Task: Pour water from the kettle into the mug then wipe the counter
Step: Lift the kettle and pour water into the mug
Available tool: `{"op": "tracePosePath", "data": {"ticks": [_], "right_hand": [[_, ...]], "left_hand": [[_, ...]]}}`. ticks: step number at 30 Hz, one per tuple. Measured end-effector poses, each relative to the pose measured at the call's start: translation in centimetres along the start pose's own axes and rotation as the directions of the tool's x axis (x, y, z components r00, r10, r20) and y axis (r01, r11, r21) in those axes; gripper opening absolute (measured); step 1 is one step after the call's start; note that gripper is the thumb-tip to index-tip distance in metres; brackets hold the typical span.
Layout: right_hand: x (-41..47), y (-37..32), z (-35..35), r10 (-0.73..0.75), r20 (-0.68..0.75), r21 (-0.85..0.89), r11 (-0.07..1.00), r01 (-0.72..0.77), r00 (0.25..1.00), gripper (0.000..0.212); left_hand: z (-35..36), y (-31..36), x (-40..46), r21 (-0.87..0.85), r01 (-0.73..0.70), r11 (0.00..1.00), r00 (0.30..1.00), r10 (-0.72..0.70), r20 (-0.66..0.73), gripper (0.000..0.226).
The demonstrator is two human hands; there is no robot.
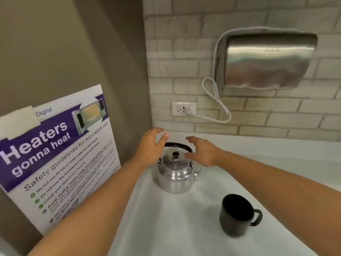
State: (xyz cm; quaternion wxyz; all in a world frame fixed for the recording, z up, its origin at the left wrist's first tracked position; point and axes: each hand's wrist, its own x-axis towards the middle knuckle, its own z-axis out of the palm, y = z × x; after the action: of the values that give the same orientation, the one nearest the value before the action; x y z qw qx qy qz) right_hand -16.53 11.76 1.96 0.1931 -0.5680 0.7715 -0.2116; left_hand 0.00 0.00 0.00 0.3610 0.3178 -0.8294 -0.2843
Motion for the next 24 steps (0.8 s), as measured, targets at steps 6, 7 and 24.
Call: {"op": "tracePosePath", "data": {"ticks": [6,7,24], "right_hand": [[4.3,-0.7,2.3,0.029,-0.044,-0.16,0.986,-0.036,0.999,0.031],[4.9,-0.6,2.2,0.017,-0.064,-0.18,0.983,-0.028,0.998,0.025],[-3.0,2.7,-1.6,-0.028,-0.124,0.164,0.985,0.048,0.992,0.063]], "left_hand": [[1.7,-2.0,2.7,0.001,0.049,0.999,0.997,-0.048,0.065,0.036],[2.0,-2.4,3.1,0.004,0.065,0.998,0.995,-0.065,0.079,0.037],[4.0,-1.4,3.0,-0.104,0.106,0.989,0.985,-0.119,-0.127,0.043]]}}
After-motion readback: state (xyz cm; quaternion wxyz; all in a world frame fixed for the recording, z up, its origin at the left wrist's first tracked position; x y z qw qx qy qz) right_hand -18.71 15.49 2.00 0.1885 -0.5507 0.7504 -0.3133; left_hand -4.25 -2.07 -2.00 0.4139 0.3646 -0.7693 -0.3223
